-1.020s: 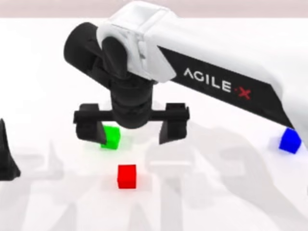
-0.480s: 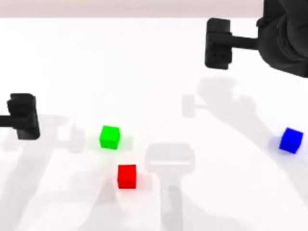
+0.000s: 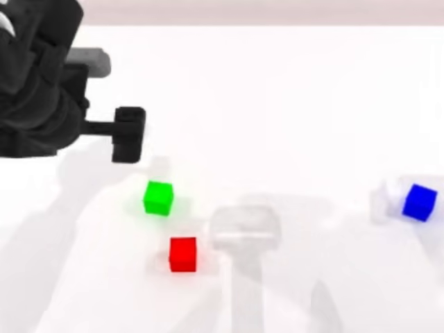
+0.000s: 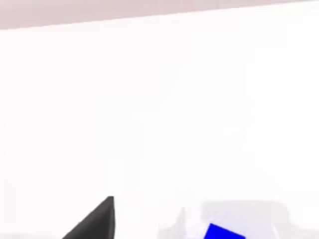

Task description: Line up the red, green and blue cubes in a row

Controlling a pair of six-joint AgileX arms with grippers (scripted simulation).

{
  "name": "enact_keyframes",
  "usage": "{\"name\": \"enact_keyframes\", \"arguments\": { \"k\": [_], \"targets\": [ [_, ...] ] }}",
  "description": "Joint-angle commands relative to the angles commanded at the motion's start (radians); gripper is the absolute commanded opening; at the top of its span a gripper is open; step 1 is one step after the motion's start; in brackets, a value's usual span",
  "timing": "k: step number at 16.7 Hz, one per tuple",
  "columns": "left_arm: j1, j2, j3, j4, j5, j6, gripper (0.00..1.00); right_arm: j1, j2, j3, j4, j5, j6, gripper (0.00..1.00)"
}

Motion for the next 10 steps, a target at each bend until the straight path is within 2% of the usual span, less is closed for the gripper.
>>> {"name": "enact_keyframes", "arguments": {
  "k": [5,10],
  "targets": [
    [-0.081,0.345,0.282,-0.193,0.002,-0.049,1.0,-0.155,-0.364,-0.391,0.266,-0.074,-0.149,1.0],
    [-0.127,0.544,0.451,-0.297,0.001,-0.077,1.0,-0.245,-0.578,-0.606,0.451,-0.144,-0.22,1.0]
  ]
}}
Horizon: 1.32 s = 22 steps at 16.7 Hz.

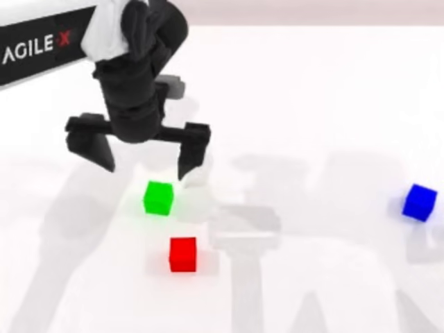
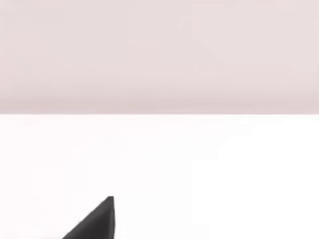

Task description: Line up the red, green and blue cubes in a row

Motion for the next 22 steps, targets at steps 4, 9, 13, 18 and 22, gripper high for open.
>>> {"name": "enact_keyframes", "arguments": {
  "k": [4,9,13,18,22],
  "targets": [
    [-0.007,0.025,0.026,-0.014,0.0,-0.004,1.0,-0.012,-0.036,-0.029,0.028,-0.012,-0.007,1.0],
    [-0.005,0.036,0.02,0.001,0.0,-0.003,1.0,-0.012,-0.036,-0.029,0.028,-0.012,-0.007,1.0],
    [-0.005,0.077,-0.059,0.123,0.0,-0.002,1.0,-0.012,-0.036,-0.029,0.028,-0.012,-0.007,1.0],
    [-0.005,0.126,-0.149,0.261,0.001,-0.001,1.0,-0.012,-0.036,-0.029,0.028,-0.012,-0.007,1.0],
    [-0.005,0.127,-0.15,0.263,0.001,-0.001,1.0,-0.012,-0.036,-0.029,0.028,-0.012,-0.007,1.0]
  ]
}}
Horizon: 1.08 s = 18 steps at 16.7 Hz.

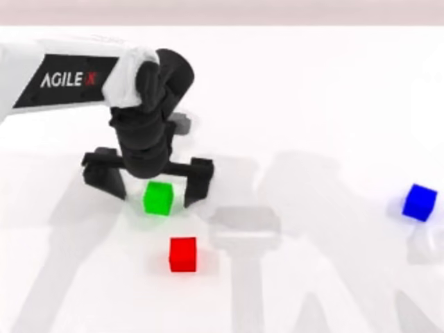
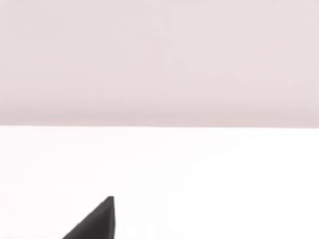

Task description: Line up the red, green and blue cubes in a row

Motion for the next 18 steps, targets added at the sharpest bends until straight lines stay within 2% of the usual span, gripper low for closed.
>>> {"name": "enact_keyframes", "arguments": {
  "k": [13,18],
  "targets": [
    [0.0,0.0,0.0,0.0,0.0,0.0,0.02,0.0,0.0,0.0,0.0,0.0,0.0,1.0],
    [0.0,0.0,0.0,0.0,0.0,0.0,0.0,0.0,0.0,0.0,0.0,0.0,0.0,1.0]
  ]
}}
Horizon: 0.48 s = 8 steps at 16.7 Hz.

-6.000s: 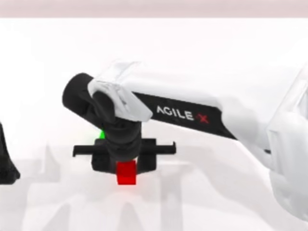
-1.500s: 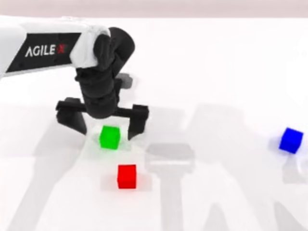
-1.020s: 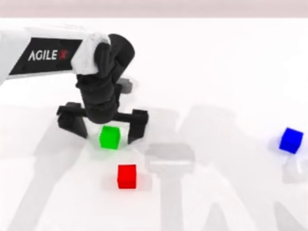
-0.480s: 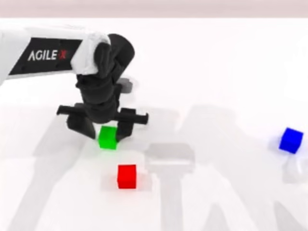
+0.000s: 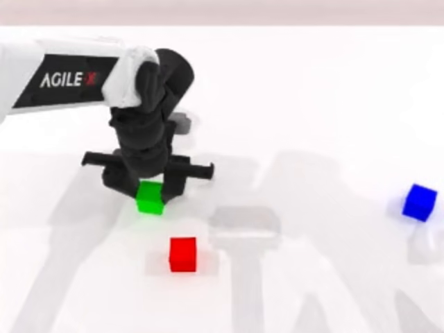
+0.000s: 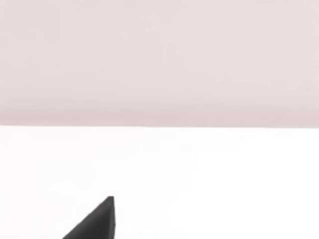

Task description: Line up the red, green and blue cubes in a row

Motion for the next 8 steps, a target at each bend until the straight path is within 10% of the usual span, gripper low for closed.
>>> {"name": "enact_keyframes", "arguments": {
  "k": [8],
  "targets": [
    [0.007,-0.044,0.06,-0.083,-0.006,0.001,0.0,0.0,0.0,0.0,0.0,0.0,0.0,1.0]
  ]
}}
